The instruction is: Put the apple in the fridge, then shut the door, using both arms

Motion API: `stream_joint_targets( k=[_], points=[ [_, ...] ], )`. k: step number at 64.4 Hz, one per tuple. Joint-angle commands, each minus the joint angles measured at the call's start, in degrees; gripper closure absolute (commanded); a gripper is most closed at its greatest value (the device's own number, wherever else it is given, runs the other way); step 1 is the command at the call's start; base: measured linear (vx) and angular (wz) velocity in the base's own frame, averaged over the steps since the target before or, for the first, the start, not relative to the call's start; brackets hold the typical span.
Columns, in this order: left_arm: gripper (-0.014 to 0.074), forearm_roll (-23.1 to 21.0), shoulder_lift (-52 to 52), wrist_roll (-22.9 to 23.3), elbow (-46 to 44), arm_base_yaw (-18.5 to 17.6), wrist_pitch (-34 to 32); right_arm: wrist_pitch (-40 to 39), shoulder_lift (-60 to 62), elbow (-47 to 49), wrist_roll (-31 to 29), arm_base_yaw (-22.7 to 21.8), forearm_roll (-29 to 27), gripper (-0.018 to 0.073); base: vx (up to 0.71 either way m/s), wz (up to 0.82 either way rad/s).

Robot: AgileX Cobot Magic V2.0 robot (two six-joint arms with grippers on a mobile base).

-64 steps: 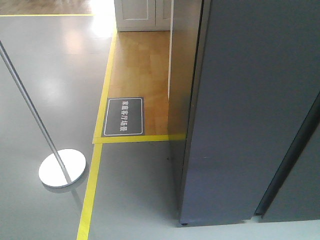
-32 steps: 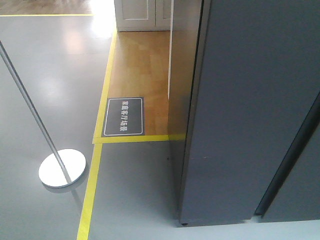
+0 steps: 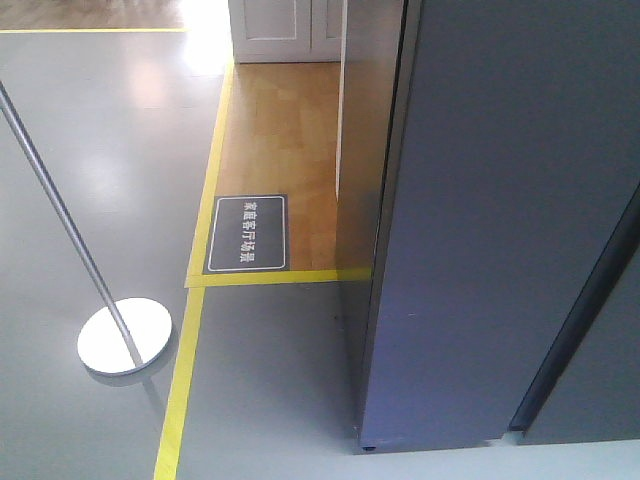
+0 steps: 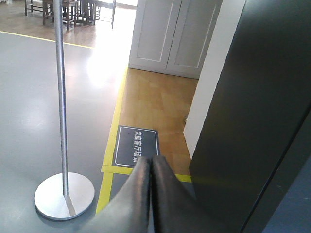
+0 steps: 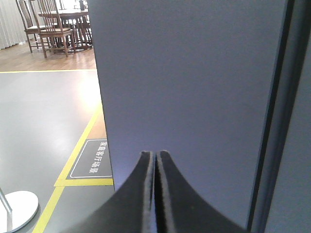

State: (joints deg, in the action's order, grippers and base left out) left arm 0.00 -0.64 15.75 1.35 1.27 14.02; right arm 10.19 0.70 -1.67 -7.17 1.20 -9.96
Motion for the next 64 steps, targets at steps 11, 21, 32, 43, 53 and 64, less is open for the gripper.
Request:
stream_joint_targets(
  k=[11,21,32,43,53,64],
  points=[
    [0.0603,0.0,-0.9,0.5,-1.0,0.0,-3.9,-4.6,0.6,0.2,-0.2,0.0,0.4,0.0562,0.0,0.0],
    [0.0603,0.0,-0.9,0.5,-1.0,0.0,-3.9,-4.6,0.6,0.2,-0.2,0.0,0.4,0.0562,0.0,0.0],
    [0.0603,0.0,-0.9,0.5,-1.0,0.0,-3.9,-4.6,0.6,0.2,-0.2,0.0,0.4,0.0562,0.0,0.0],
    [0.0603,0.0,-0.9,0.5,-1.0,0.0,-3.9,-4.6,0.6,0.2,-0.2,0.0,0.4,0.0562,0.0,0.0],
    [0.0603,0.0,-0.9,0.5,-1.0,0.0,-3.9,-4.6,0.6,0.2,-0.2,0.0,0.4,0.0562,0.0,0.0],
    [0.0603,0.0,-0.9,0.5,-1.0,0.0,-3.9,-4.6,0.6,0.2,-0.2,0.0,0.4,0.0562,0.0,0.0]
  ],
)
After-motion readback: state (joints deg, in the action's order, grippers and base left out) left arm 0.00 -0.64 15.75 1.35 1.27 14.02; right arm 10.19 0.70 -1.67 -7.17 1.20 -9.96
